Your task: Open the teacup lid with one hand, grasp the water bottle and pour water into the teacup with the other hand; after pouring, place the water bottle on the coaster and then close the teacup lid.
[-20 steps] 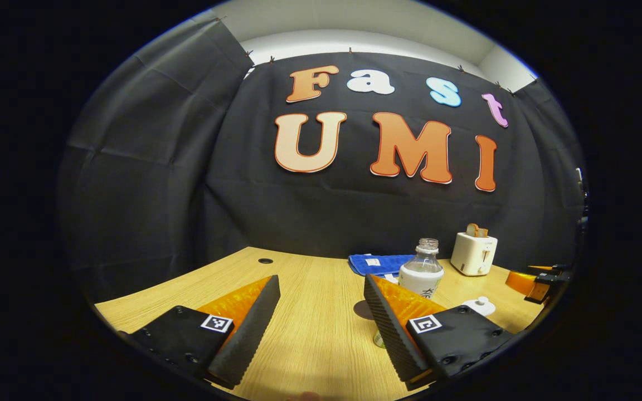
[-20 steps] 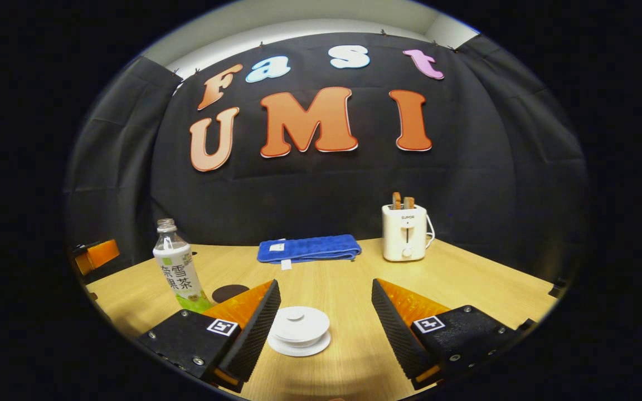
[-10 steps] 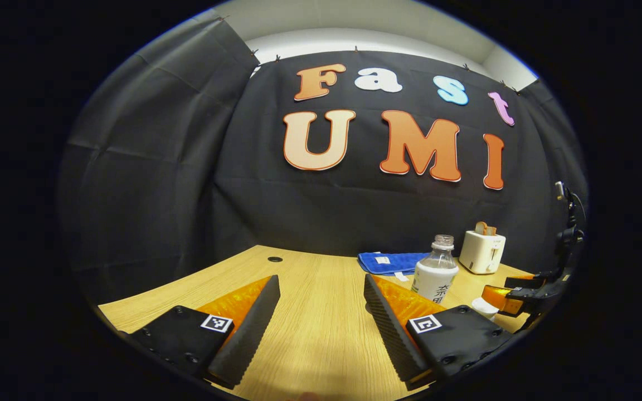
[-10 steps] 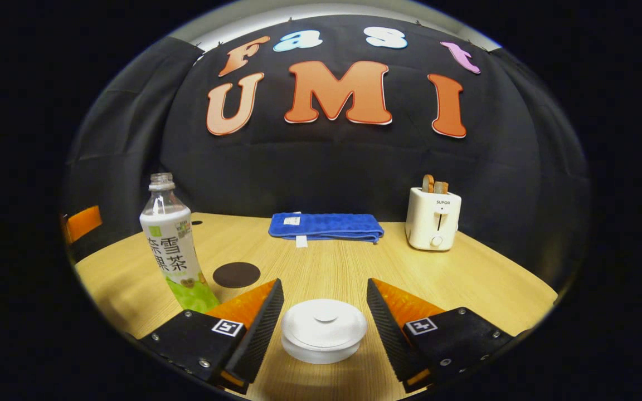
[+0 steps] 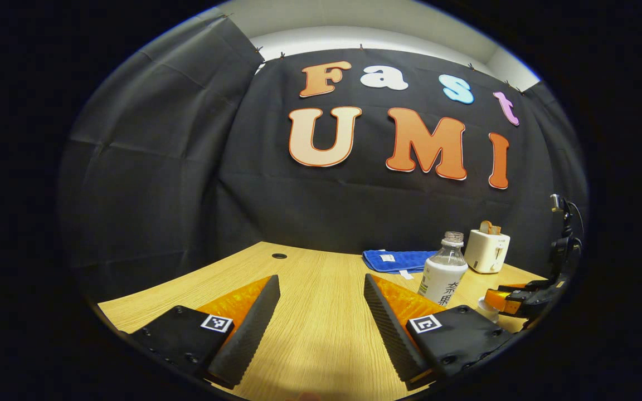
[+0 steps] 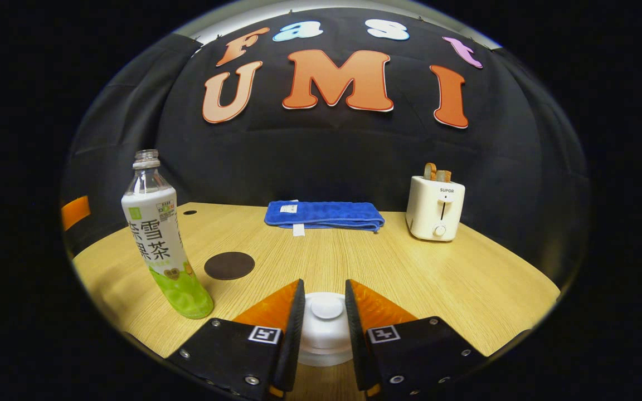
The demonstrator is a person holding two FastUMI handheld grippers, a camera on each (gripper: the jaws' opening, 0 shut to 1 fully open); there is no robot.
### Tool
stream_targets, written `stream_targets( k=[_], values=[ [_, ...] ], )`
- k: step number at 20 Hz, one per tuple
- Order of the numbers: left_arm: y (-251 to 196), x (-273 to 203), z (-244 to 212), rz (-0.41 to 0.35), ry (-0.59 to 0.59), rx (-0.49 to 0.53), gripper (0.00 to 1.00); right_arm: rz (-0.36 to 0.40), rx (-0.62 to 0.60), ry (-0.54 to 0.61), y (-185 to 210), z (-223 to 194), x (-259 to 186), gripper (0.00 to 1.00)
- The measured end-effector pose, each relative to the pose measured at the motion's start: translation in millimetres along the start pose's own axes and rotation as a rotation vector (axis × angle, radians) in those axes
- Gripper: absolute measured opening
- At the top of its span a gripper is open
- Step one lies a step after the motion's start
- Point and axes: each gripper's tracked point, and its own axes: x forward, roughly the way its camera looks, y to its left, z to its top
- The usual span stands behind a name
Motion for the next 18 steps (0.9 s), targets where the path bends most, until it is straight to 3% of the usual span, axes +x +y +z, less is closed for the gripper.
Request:
stream_targets(
  k=[2,7,13,18],
  values=[
    [0,0,0,0.002,0.001,0.001,0.99,0.001,0.0,-0.004,-1,1,-1,0.3],
    [0,-3,-1,0.003,0.005,-0.002,0.99,-0.004,0.011,-0.011,-3,4,0,0.15],
    [-9,-3,2,-0.008,-0.004,0.012,0.99,-0.02,0.043,-0.087,-25,41,-16,0.13],
    [-39,-11,0,-0.071,0.004,0.004,1.0,-0.091,0.044,-0.102,-66,43,-35,0.13]
  ],
)
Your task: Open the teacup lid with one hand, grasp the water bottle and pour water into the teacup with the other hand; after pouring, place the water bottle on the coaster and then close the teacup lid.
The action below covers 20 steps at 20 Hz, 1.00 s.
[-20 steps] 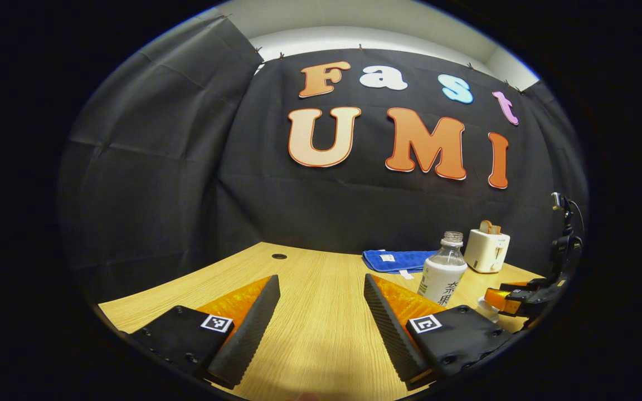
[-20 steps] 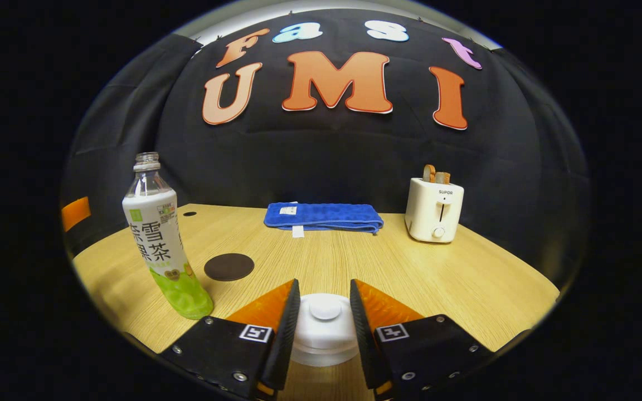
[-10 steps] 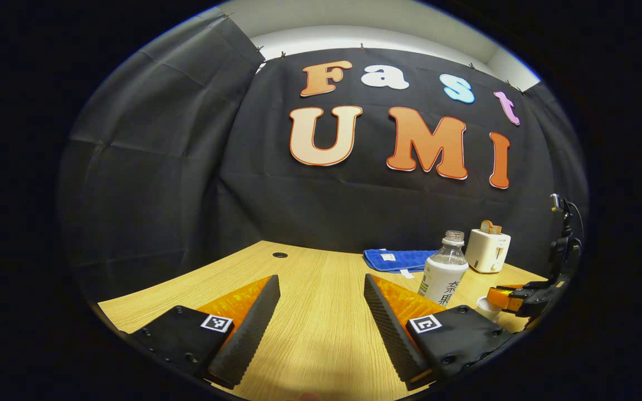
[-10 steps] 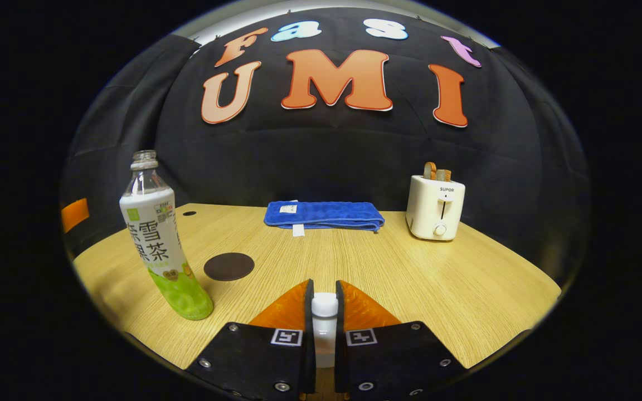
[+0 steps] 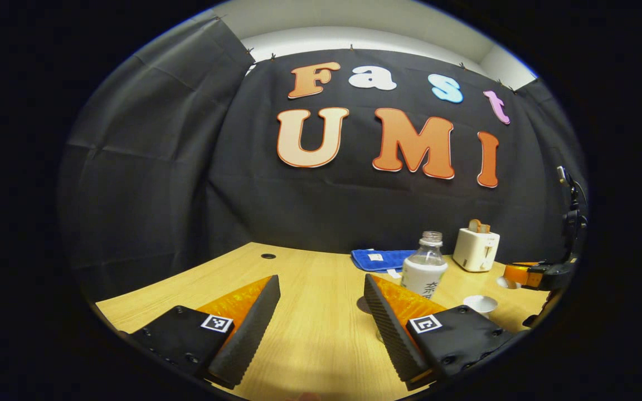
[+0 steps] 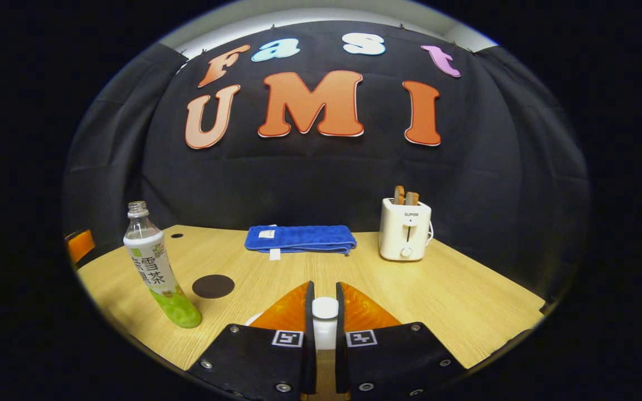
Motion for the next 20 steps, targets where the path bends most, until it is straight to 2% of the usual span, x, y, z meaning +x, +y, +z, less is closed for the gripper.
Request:
stream_targets(
  k=[4,9,14,20],
  values=[
    [-40,-5,-11,-0.087,0.016,0.008,0.99,-0.081,0.008,0.025,-41,-12,-11,0.13],
    [-82,1,-33,-0.148,0.052,0.029,0.99,-0.129,0.035,0.041,-69,-20,-22,0.13],
    [-109,22,-51,-0.16,0.073,0.044,0.99,-0.14,0.06,0.05,-83,-26,-26,0.13],
    [-117,49,-70,-0.153,0.112,0.053,0.99,-0.173,0.097,0.063,-103,-30,-28,0.13]
  ],
)
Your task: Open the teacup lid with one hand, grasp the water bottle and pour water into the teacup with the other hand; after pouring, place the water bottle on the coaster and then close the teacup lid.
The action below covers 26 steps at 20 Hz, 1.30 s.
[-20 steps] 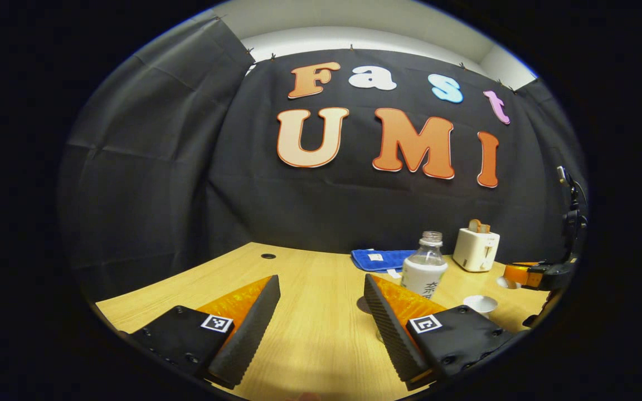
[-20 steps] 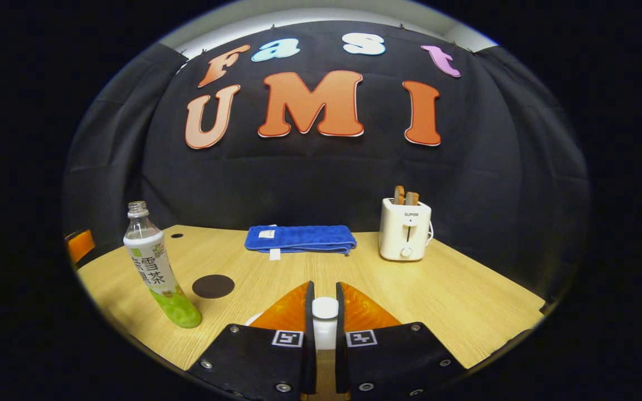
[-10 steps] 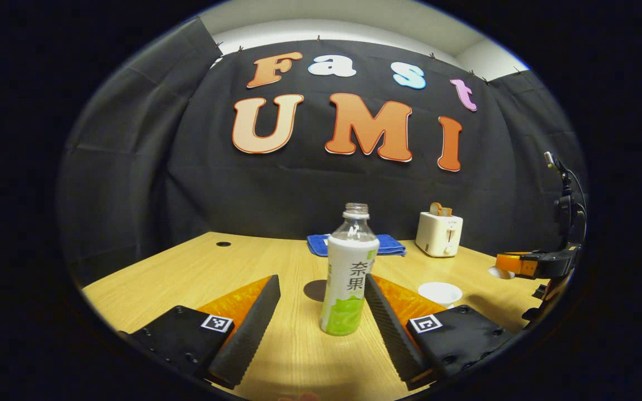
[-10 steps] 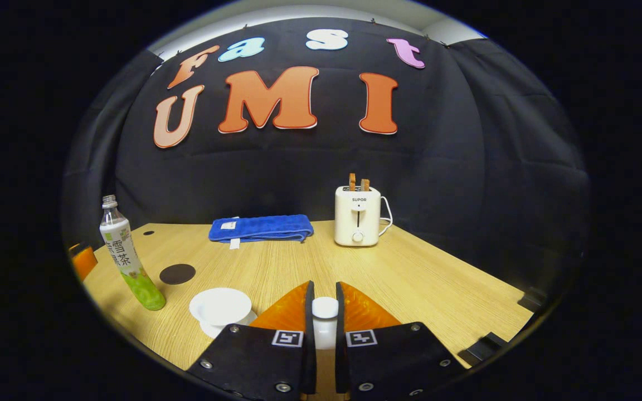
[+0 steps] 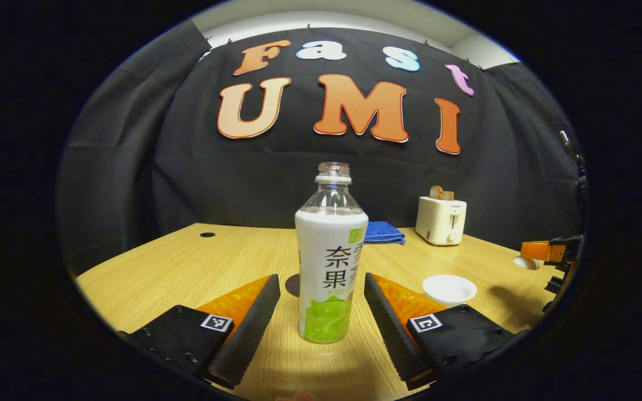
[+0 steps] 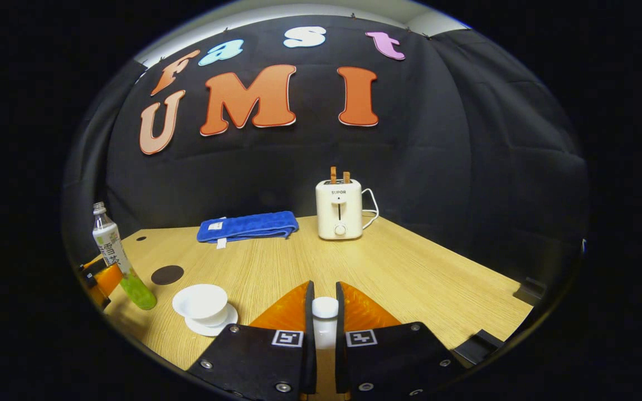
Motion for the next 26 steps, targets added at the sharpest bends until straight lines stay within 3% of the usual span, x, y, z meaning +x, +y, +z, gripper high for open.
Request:
stream_targets(
  k=[6,8,12,16,23,26],
  values=[
    [-1,22,-2,-0.013,-0.011,-0.047,0.99,0.012,0.001,0.001,1,0,2,0.13],
    [1,22,-2,-0.002,-0.003,-0.024,0.76,0.017,0.006,0.002,1,-1,3,0.13],
    [-2,23,2,-0.006,0.03,0.051,0.69,0.027,0.014,-0.001,3,0,2,0.13],
    [-4,18,26,0.002,-0.001,0.213,0.68,0.032,0.024,-0.006,2,1,-1,0.13],
    [-17,16,38,-0.044,0.011,0.542,0.69,0.027,0.044,-0.008,-7,0,-4,0.13],
    [-28,21,37,-0.085,0.031,0.636,0.69,0.019,0.045,0.004,-11,-5,-5,0.13]
  ],
)
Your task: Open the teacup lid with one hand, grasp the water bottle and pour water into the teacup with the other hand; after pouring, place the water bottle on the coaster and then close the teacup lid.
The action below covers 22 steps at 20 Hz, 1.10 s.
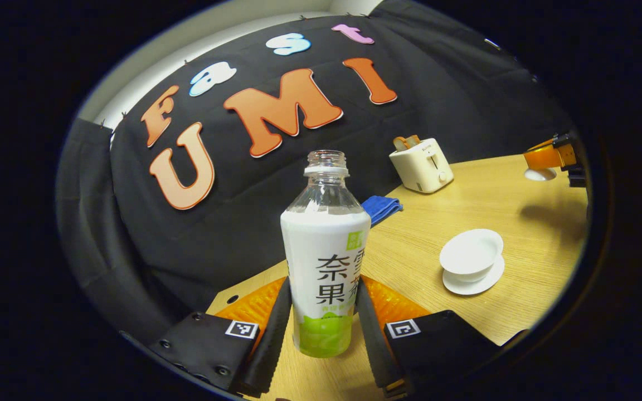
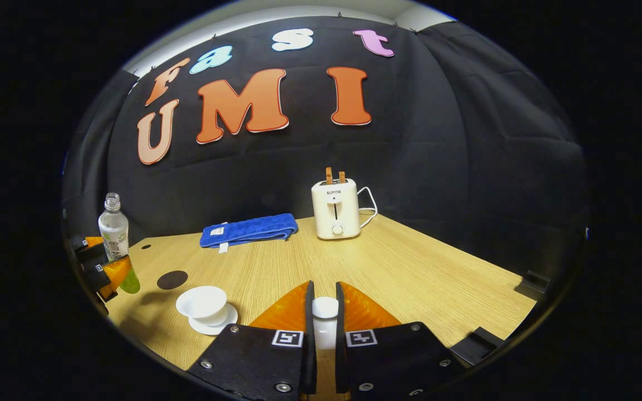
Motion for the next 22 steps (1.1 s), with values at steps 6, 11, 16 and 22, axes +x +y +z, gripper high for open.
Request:
stream_targets(
  k=[6,11,16,22],
  values=[
    [-12,6,-9,-0.054,0.023,0.316,0.67,-0.004,0.01,0.017,-4,-4,2,0.13],
    [-26,15,-14,-0.1,0.037,0.492,0.69,-0.001,0.014,0.021,-6,-7,1,0.13],
    [-33,22,-10,-0.148,0.051,0.677,0.7,-0.01,0.025,0.027,-14,-8,0,0.13],
    [-39,29,-12,-0.194,0.064,0.862,0.67,-0.016,0.043,0.033,-18,-11,0,0.13]
  ],
)
